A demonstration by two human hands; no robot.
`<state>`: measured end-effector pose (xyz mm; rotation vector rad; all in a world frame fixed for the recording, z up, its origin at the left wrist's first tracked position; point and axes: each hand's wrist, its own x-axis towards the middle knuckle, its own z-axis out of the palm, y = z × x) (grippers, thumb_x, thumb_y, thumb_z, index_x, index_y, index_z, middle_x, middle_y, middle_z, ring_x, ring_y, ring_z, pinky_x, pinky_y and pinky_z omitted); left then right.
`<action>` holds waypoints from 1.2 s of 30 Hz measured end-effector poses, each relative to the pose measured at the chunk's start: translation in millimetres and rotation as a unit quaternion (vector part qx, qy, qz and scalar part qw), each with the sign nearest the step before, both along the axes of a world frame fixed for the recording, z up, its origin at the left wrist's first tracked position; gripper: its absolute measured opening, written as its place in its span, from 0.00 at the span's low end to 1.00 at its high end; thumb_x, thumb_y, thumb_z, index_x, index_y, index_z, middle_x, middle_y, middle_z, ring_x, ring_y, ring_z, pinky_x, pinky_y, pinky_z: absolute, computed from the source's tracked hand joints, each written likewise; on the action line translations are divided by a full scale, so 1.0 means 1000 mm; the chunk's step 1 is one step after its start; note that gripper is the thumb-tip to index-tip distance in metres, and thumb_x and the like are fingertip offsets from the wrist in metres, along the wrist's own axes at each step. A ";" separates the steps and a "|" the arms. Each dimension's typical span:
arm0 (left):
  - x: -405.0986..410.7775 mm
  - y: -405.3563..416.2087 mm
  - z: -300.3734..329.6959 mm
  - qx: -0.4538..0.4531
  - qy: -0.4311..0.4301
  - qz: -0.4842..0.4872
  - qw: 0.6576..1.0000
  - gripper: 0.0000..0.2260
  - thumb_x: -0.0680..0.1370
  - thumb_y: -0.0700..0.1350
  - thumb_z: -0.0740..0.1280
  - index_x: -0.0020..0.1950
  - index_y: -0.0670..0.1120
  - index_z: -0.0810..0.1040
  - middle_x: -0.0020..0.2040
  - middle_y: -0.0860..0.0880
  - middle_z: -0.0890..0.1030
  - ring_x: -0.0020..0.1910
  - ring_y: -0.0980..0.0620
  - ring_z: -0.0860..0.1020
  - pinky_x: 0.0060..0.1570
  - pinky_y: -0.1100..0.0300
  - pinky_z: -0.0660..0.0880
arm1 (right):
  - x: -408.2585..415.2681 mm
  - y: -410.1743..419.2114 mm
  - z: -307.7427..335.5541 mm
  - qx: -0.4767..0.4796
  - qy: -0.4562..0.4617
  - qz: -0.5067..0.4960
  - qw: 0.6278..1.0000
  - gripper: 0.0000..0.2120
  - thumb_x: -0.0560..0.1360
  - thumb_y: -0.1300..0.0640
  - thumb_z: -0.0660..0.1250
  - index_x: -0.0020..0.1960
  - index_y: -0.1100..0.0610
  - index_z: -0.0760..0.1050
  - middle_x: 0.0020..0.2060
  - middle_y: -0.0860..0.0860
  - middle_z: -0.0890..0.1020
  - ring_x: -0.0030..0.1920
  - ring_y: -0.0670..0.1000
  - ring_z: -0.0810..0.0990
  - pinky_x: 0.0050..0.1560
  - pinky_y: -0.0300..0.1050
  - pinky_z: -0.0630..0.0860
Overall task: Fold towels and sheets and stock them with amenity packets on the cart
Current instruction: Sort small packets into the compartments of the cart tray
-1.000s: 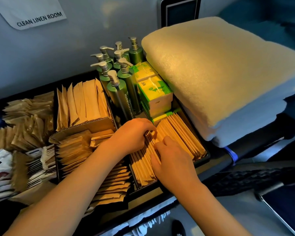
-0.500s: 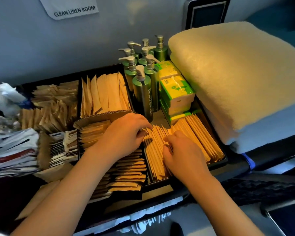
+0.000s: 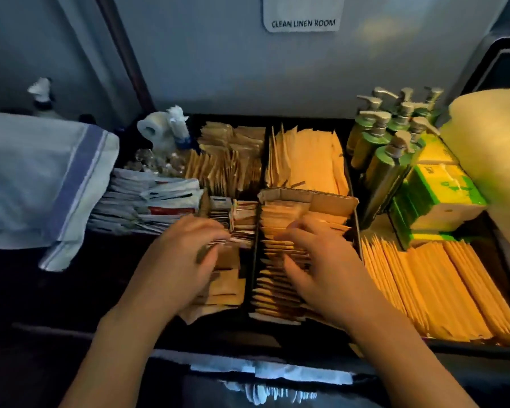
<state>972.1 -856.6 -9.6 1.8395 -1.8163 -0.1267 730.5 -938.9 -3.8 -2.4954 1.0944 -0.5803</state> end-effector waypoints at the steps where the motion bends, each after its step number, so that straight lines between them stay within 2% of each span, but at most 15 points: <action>1: 0.010 0.012 -0.004 0.003 0.009 0.017 1.000 0.13 0.77 0.40 0.72 0.59 0.53 0.84 0.59 0.59 0.81 0.61 0.57 0.76 0.62 0.51 0.76 | 0.012 0.003 0.001 -0.006 0.010 0.024 1.000 0.18 0.78 0.48 0.68 0.68 0.44 0.76 0.62 0.40 0.73 0.61 0.43 0.73 0.63 0.42 0.74; 4: 0.030 0.038 -0.013 0.004 0.023 0.043 0.999 0.13 0.77 0.40 0.72 0.59 0.54 0.84 0.58 0.62 0.80 0.61 0.60 0.76 0.61 0.54 0.76 | 0.044 0.008 0.002 -0.017 0.040 0.089 0.995 0.18 0.77 0.49 0.69 0.67 0.44 0.76 0.61 0.42 0.74 0.62 0.44 0.72 0.63 0.43 0.75; 7: 0.042 0.058 -0.024 0.012 0.039 0.054 0.998 0.13 0.76 0.40 0.73 0.59 0.53 0.85 0.56 0.60 0.81 0.60 0.60 0.77 0.60 0.55 0.77 | 0.071 0.013 -0.004 -0.004 0.076 0.147 0.986 0.20 0.76 0.49 0.70 0.68 0.44 0.75 0.60 0.43 0.75 0.60 0.47 0.75 0.59 0.48 0.77; 10: 0.053 0.072 -0.034 0.025 0.057 0.064 0.996 0.13 0.76 0.40 0.74 0.59 0.52 0.85 0.56 0.60 0.81 0.59 0.60 0.77 0.59 0.54 0.78 | 0.090 0.018 -0.014 0.011 0.127 0.175 0.976 0.23 0.76 0.47 0.71 0.70 0.43 0.73 0.61 0.42 0.74 0.60 0.49 0.76 0.57 0.49 0.78; 13: 0.058 0.079 -0.041 0.040 0.059 0.065 0.995 0.14 0.75 0.41 0.75 0.60 0.51 0.85 0.56 0.59 0.82 0.59 0.59 0.77 0.60 0.53 0.78 | 0.103 0.021 -0.025 -0.001 0.163 0.169 0.972 0.23 0.75 0.43 0.71 0.68 0.44 0.74 0.62 0.43 0.73 0.61 0.50 0.76 0.57 0.49 0.78; 17: 0.058 0.077 -0.042 0.038 0.051 0.058 0.996 0.14 0.74 0.42 0.77 0.59 0.52 0.85 0.55 0.59 0.82 0.58 0.59 0.77 0.61 0.52 0.76 | 0.111 0.017 -0.037 -0.049 0.173 0.108 0.978 0.27 0.75 0.50 0.72 0.72 0.46 0.69 0.64 0.46 0.71 0.63 0.52 0.72 0.59 0.51 0.77; 19: 0.056 0.074 -0.041 0.032 0.054 0.049 0.997 0.13 0.76 0.43 0.75 0.59 0.53 0.85 0.56 0.61 0.81 0.59 0.61 0.76 0.62 0.54 0.75 | 0.114 0.014 -0.042 -0.070 0.203 0.088 0.973 0.27 0.75 0.52 0.71 0.72 0.47 0.67 0.63 0.48 0.72 0.62 0.53 0.72 0.58 0.51 0.76; 21: 0.054 0.070 -0.040 0.028 0.063 0.046 0.997 0.12 0.77 0.44 0.73 0.60 0.54 0.84 0.56 0.61 0.81 0.59 0.62 0.75 0.61 0.55 0.75 | 0.117 0.011 -0.046 -0.079 0.216 0.083 0.970 0.24 0.75 0.53 0.71 0.70 0.47 0.70 0.59 0.48 0.75 0.58 0.53 0.75 0.55 0.50 0.77; 25: 0.050 0.063 -0.037 0.002 0.075 0.048 0.996 0.14 0.78 0.44 0.72 0.62 0.53 0.83 0.57 0.60 0.80 0.59 0.61 0.76 0.58 0.55 0.78 | 0.120 0.011 -0.044 -0.046 0.177 0.075 0.980 0.11 0.77 0.52 0.69 0.59 0.49 0.81 0.51 0.46 0.78 0.51 0.51 0.79 0.49 0.46 0.79; 30: 0.039 0.047 -0.025 -0.042 0.062 0.032 0.997 0.17 0.77 0.46 0.73 0.66 0.53 0.81 0.60 0.59 0.79 0.61 0.60 0.75 0.59 0.58 0.77 | 0.105 0.017 -0.027 -0.037 0.089 0.062 0.993 0.11 0.76 0.53 0.69 0.58 0.50 0.82 0.51 0.46 0.77 0.51 0.49 0.77 0.47 0.45 0.78; 36: 0.005 0.005 0.000 -0.087 0.057 -0.049 0.993 0.13 0.78 0.43 0.71 0.61 0.52 0.84 0.56 0.59 0.83 0.56 0.61 0.79 0.55 0.60 0.78 | 0.061 0.014 0.014 -0.086 -0.028 0.028 0.995 0.09 0.75 0.52 0.72 0.54 0.50 0.82 0.50 0.44 0.77 0.51 0.45 0.73 0.49 0.40 0.75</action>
